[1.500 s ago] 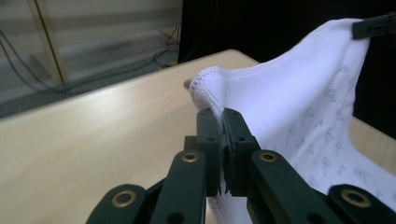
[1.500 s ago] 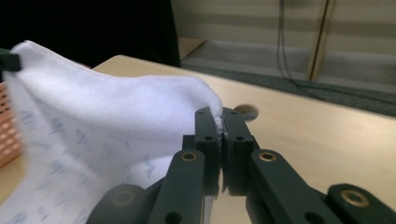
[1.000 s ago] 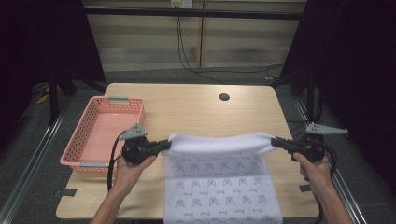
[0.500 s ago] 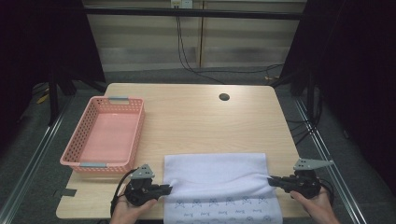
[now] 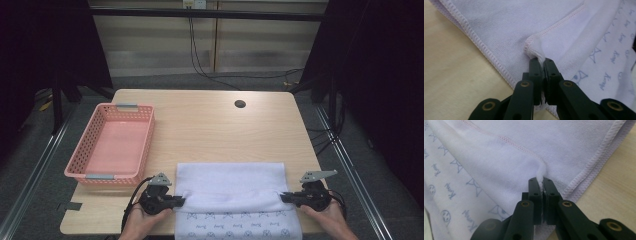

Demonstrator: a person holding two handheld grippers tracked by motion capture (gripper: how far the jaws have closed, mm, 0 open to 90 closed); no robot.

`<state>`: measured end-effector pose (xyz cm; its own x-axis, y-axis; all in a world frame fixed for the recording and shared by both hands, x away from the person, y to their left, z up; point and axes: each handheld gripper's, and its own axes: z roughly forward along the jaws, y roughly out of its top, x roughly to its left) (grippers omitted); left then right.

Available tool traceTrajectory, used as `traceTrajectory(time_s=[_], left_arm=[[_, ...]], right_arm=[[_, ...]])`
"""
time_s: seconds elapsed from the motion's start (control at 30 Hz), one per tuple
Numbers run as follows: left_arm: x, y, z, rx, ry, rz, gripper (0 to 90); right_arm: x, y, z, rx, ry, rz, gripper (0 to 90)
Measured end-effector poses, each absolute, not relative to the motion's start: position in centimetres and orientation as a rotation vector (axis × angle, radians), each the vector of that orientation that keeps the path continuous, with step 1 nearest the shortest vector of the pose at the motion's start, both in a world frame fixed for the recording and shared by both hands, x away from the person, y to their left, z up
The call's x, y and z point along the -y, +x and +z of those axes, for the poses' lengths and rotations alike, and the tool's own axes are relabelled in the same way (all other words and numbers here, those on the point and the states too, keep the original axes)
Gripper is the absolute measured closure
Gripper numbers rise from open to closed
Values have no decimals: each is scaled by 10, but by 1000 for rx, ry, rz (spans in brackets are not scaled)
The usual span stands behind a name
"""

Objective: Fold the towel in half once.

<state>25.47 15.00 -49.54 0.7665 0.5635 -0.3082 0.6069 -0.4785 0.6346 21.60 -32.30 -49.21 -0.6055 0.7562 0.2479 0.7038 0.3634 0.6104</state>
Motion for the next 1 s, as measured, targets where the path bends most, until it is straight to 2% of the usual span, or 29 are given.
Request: traceTrajectory(time_s=[0.27, 0.47, 0.67, 0.77, 1.0], left_arm=[[-142, 301, -498, -927, 2164, 7, 869], [-139, 343, -501, -972, 2124, -15, 868], [-132, 376, -501, -1019, 2112, 67, 868], [-131, 392, -502, -1058, 2087, 65, 868], [-127, 414, -502, -1072, 2096, 131, 869]], right_arm=[[321, 238, -495, -2455, 1396, 1074, 872], [326, 273, -499, -2399, 1450, 1116, 872], [327, 308, -500, -2352, 1480, 1106, 872], [326, 322, -501, -2341, 1484, 1112, 872], [319, 353, -500, -2313, 1468, 1042, 873]])
